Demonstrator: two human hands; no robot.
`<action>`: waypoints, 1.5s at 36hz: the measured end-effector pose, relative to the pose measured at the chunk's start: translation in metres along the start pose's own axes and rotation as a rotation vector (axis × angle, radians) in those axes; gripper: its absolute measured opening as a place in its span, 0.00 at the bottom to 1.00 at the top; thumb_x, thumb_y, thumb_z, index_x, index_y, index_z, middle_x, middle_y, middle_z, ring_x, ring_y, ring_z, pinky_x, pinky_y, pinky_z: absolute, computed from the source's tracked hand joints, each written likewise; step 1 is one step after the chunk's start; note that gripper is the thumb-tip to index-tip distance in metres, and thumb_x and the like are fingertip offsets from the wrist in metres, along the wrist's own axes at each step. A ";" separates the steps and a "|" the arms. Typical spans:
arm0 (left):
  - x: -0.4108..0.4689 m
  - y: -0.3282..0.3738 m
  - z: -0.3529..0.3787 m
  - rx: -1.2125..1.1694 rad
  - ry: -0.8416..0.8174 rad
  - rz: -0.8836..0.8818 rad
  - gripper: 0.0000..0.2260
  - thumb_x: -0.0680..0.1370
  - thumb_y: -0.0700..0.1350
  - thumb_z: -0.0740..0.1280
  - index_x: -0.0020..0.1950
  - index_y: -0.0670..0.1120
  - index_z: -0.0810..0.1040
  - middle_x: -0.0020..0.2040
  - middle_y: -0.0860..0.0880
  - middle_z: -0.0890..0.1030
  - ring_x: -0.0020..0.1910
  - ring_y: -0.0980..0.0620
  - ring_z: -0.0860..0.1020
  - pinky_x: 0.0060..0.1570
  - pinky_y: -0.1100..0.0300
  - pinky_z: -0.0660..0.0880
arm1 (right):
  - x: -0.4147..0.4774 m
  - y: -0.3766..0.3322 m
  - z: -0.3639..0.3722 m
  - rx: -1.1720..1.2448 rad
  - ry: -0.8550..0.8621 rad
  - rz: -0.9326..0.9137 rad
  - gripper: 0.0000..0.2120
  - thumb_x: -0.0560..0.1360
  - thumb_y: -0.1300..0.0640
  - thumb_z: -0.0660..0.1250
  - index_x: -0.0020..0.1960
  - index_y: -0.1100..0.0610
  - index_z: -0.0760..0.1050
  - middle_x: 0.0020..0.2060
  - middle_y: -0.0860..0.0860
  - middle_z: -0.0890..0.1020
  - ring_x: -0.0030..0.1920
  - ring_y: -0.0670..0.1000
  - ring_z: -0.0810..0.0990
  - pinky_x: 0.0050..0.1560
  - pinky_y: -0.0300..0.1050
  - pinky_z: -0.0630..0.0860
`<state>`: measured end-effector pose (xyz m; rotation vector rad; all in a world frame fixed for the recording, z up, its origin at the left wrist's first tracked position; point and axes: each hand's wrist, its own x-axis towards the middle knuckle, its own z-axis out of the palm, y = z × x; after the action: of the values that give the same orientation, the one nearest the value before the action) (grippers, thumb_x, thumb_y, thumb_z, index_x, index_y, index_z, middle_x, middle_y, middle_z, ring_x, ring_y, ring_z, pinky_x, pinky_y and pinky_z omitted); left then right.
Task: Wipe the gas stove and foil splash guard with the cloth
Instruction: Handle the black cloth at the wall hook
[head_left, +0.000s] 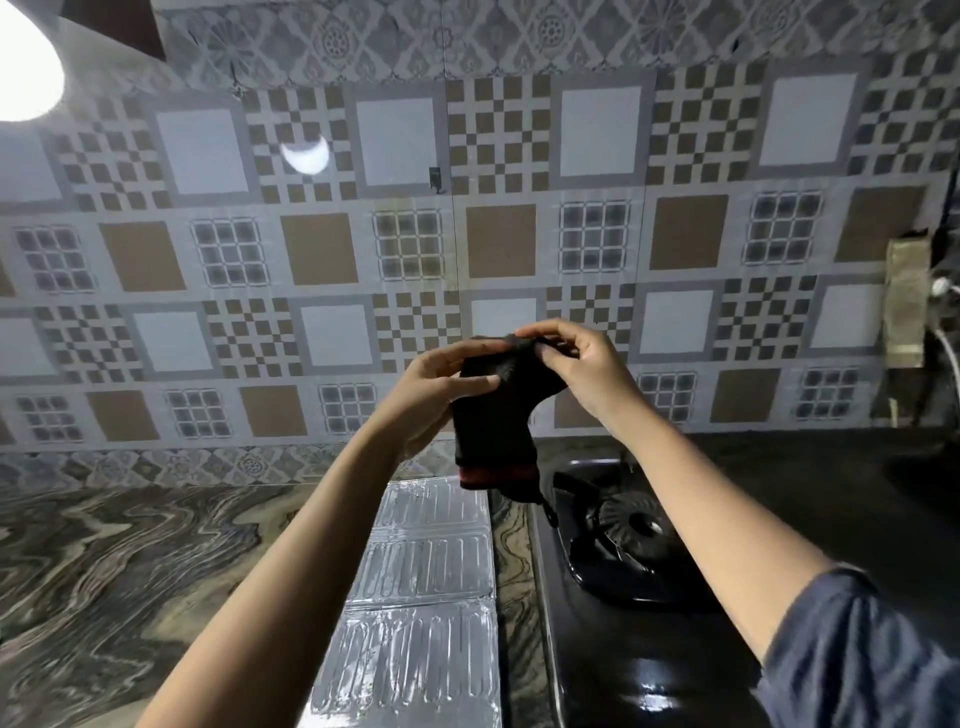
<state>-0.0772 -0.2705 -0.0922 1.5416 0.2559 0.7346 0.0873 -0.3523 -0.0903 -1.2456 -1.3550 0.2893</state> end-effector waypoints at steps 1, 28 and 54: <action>0.002 -0.001 0.005 -0.042 0.012 0.028 0.16 0.72 0.29 0.65 0.57 0.43 0.79 0.56 0.42 0.79 0.54 0.47 0.78 0.46 0.61 0.79 | -0.001 0.002 -0.004 0.020 0.008 0.000 0.11 0.76 0.67 0.61 0.52 0.55 0.78 0.47 0.46 0.80 0.50 0.39 0.77 0.49 0.25 0.72; 0.040 -0.016 0.091 -0.349 0.156 0.166 0.19 0.74 0.29 0.61 0.63 0.41 0.74 0.56 0.44 0.79 0.53 0.48 0.78 0.49 0.60 0.79 | -0.019 0.027 -0.066 0.410 0.028 -0.072 0.14 0.80 0.65 0.53 0.52 0.50 0.75 0.51 0.44 0.78 0.49 0.39 0.79 0.44 0.38 0.78; 0.024 -0.044 0.086 0.869 0.349 0.201 0.19 0.70 0.39 0.73 0.60 0.45 0.77 0.53 0.48 0.80 0.50 0.51 0.79 0.50 0.64 0.77 | -0.011 0.046 -0.106 -0.251 -0.243 0.022 0.15 0.65 0.56 0.76 0.52 0.53 0.81 0.48 0.50 0.83 0.51 0.48 0.80 0.52 0.41 0.76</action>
<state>0.0033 -0.3211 -0.1223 2.2694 0.7621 1.1384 0.1944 -0.3950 -0.1055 -1.4700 -1.6238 0.3002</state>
